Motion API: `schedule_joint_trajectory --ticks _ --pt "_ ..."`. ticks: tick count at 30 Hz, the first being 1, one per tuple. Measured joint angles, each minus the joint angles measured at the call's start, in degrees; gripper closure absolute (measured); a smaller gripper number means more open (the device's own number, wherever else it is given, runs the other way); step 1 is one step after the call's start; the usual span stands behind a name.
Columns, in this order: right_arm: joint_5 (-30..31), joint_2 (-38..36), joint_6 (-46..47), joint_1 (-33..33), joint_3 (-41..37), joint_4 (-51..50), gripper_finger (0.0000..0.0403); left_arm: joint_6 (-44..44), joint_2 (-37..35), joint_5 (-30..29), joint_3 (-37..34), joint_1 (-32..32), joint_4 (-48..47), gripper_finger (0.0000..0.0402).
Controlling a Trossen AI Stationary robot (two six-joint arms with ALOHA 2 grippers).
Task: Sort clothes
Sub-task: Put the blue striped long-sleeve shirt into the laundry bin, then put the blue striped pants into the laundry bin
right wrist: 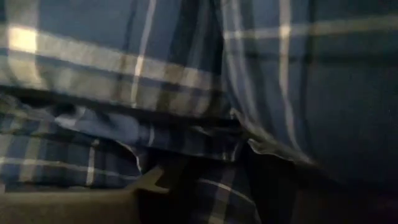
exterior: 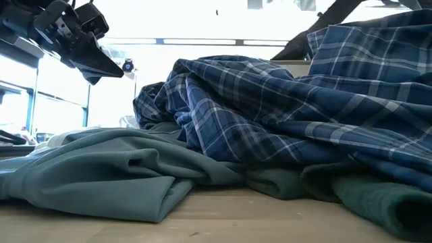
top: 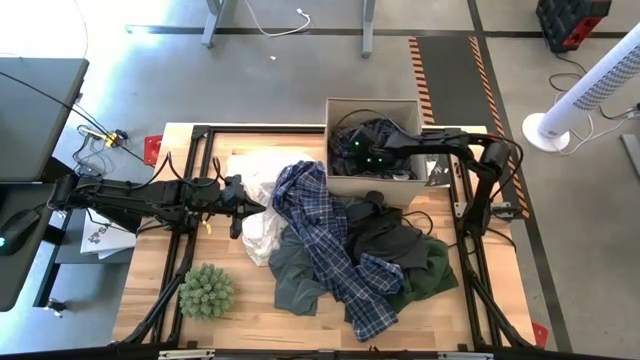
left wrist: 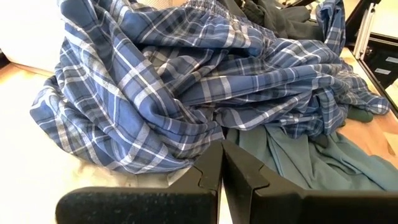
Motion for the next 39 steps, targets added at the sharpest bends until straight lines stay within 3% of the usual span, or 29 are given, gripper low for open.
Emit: schedule_joint_trajectory --ticks 4,7,12,15,20,23,28,32,39 --pt "6.9 -4.7 -3.5 1.6 5.9 -3.3 0.027 0.0 0.0 0.0 0.0 0.0 0.0 0.0394" --pt "18.0 -9.5 -5.2 4.7 12.4 -7.8 0.027 0.0 0.0 0.0 0.0 0.0 0.0 0.0394" --pt "33.0 -15.8 -9.4 15.0 20.6 -8.1 0.027 0.0 0.0 0.3 0.0 0.0 -0.6 0.0394" --pt "36.5 -17.9 -15.2 22.6 22.7 -3.3 0.027 -0.1 0.0 0.4 0.0 0.0 -0.9 0.0394" --pt "35.4 -17.3 -25.2 35.6 22.6 4.8 0.027 -1.3 0.0 0.6 0.0 0.0 -1.1 0.0394" --pt "34.7 -16.0 -24.4 42.4 22.5 5.9 0.027 -1.5 0.0 1.6 0.0 0.0 -1.2 0.0394" --pt "31.2 -12.5 -12.0 49.6 22.4 5.7 0.027 -1.5 0.0 1.9 0.0 0.0 -1.2 0.0394" --pt "25.0 -10.2 1.2 52.8 22.4 3.2 0.027 -1.5 0.0 1.9 0.0 0.0 -1.2 0.0394" --pt "18.6 -9.5 25.5 53.3 22.4 -16.4 0.0261 -1.2 0.0 1.9 0.0 0.0 -1.1 0.0394"
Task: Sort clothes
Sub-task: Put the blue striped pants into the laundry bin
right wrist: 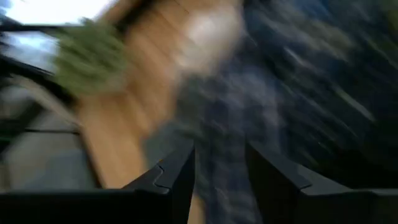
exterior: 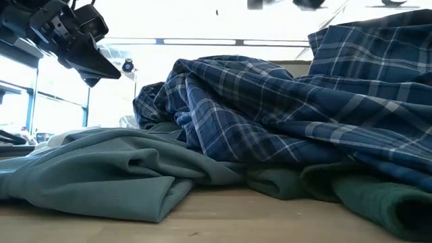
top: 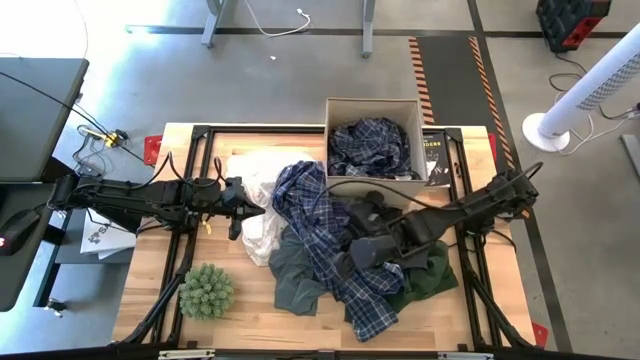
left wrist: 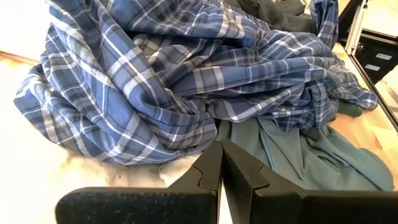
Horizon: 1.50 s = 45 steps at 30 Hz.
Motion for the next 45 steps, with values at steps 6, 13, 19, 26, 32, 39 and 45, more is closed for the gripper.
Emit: schedule_joint_trajectory --ticks 6,13,19,26,32,39,45 --pt "-6.4 4.1 -1.7 -4.6 0.0 -2.5 0.0211 0.2 0.0 0.0 0.0 0.0 0.2 0.0394" --pt "-13.1 17.8 -15.0 -8.9 0.1 6.0 0.0176 0.3 0.0 -0.2 0.0 0.0 -0.2 0.0394" --pt "-14.7 27.7 -19.7 -10.0 0.7 6.4 0.0286 0.3 0.0 -0.5 0.0 0.0 -0.2 0.0394" --pt "-15.9 26.3 -21.4 -10.9 10.6 -2.5 0.038 -0.1 0.0 -0.3 0.0 0.0 -0.2 0.0394" --pt "5.4 18.1 -28.3 -9.4 33.4 -10.1 0.0395 -0.2 0.0 -0.2 0.0 0.0 -0.2 0.0394" --pt "51.6 7.9 -63.8 -5.3 42.5 6.6 0.0398 0.4 0.0 0.0 0.0 0.0 -0.1 0.0394" --pt "60.6 -4.6 -85.4 -10.7 33.4 21.6 0.0398 1.4 0.0 -0.3 0.0 0.0 0.5 0.0394"
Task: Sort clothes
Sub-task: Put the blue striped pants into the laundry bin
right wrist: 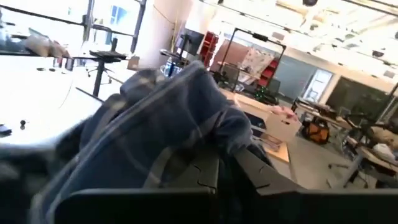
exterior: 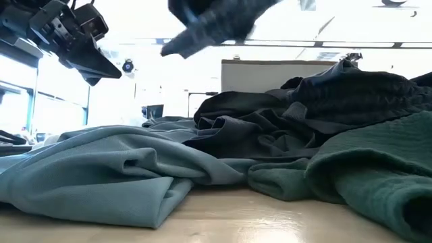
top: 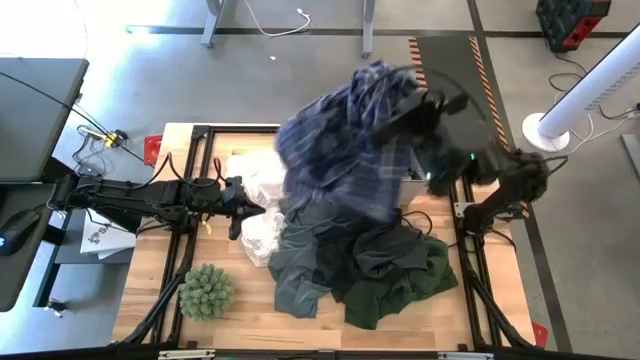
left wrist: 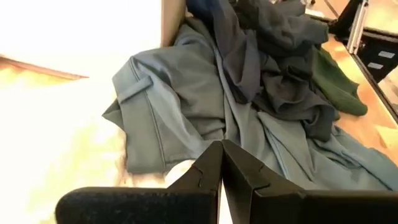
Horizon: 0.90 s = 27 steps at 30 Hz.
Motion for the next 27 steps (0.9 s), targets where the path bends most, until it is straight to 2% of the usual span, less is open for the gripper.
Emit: schedule_joint_trajectory --ticks 5,9,12,17,20,24,27 --pt "-10.6 -6.8 18.9 -11.5 -9.8 -12.6 0.0397 0.4 0.0 0.0 0.0 0.0 1.0 0.0394" --pt "-25.6 -8.4 37.2 -22.1 -21.3 -21.8 0.0397 0.4 0.0 0.0 0.0 0.0 0.9 0.0394" --pt "-39.0 -7.6 46.0 -28.9 -32.6 -20.8 0.0397 0.4 0.0 0.0 0.0 0.0 0.9 0.0394" --pt "-60.0 -2.8 51.4 -36.6 -51.5 -7.5 0.0396 0.4 0.0 0.1 0.0 0.0 0.9 0.0394" --pt "-70.0 1.7 54.7 -39.7 -58.4 -1.4 0.0387 0.5 0.0 0.1 0.0 0.0 0.9 0.0394" --pt "-81.7 7.3 57.9 -42.9 -60.2 -2.6 0.0337 1.4 0.0 0.1 0.0 0.0 0.9 0.0394" --pt "-90.3 9.0 57.6 -44.9 -56.4 -9.7 0.0292 1.4 0.0 0.1 0.0 0.0 0.9 0.0394"
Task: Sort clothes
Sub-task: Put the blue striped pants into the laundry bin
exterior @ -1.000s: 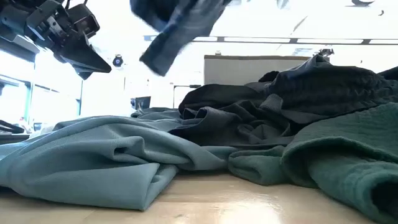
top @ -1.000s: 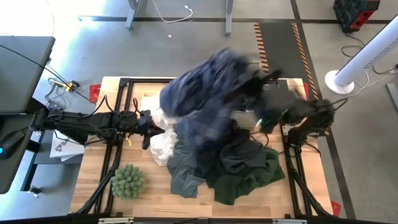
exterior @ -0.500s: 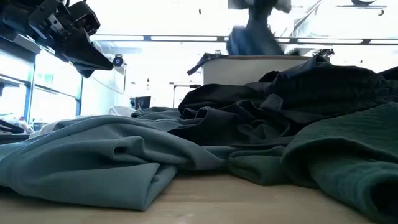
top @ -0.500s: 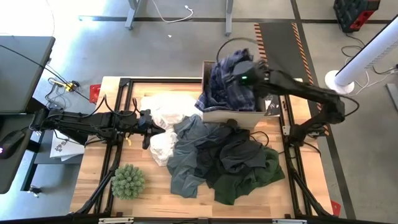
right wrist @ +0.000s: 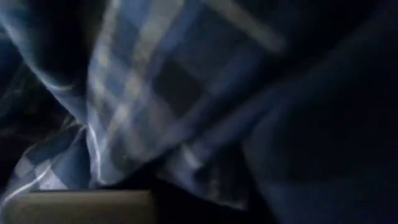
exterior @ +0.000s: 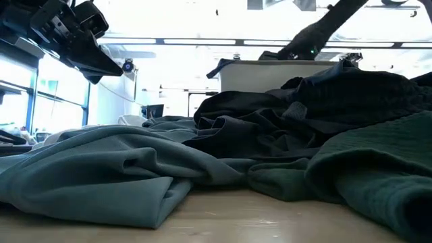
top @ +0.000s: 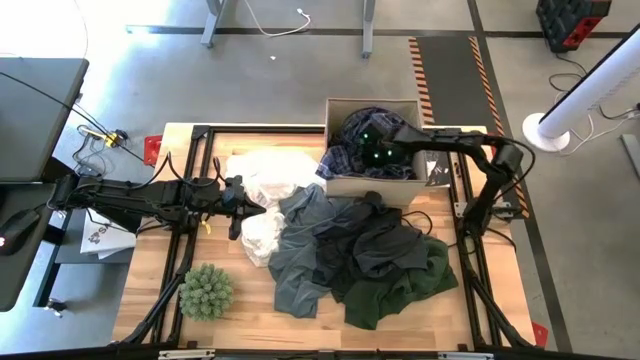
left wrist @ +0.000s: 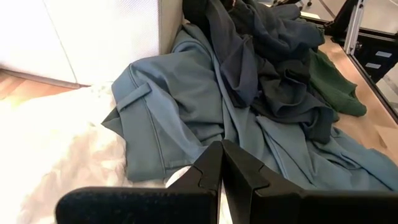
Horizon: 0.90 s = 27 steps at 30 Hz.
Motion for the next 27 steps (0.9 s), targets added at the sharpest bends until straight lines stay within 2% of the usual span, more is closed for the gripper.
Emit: schedule_joint_trajectory --ticks 3,7,10,15,18,20,23,27 --pt "-5.4 -0.2 -0.1 -1.1 6.8 -12.2 0.0266 0.0 0.0 0.0 0.0 0.0 -0.1 0.0394" --pt "-4.5 -1.2 -0.9 0.3 20.8 -28.1 0.026 -0.1 0.0 0.0 0.0 0.0 -0.3 0.0394" --pt "1.8 -1.2 -1.4 2.3 30.7 -36.1 0.026 -0.1 0.0 0.0 0.0 0.0 -0.4 0.0394" --pt "20.6 -1.3 -4.9 5.0 40.1 -36.8 0.0259 -0.6 0.0 0.0 0.0 0.0 -0.4 0.0394" --pt "29.8 -1.3 -4.9 3.9 39.4 -33.6 0.0259 -0.6 0.0 0.0 0.0 0.0 -0.4 0.0394" --pt "32.3 -1.4 -4.1 2.3 35.9 -30.5 0.0259 -0.6 0.0 -0.1 0.0 0.0 -0.3 0.0394" --pt "31.9 -0.9 -2.4 0.4 27.0 -25.0 0.0259 -0.5 0.0 -0.3 0.0 0.0 -0.3 0.0394" --pt "27.4 0.6 -1.3 -0.2 11.9 -16.3 0.0259 -0.1 0.0 -0.3 0.0 0.0 -0.3 0.0394"
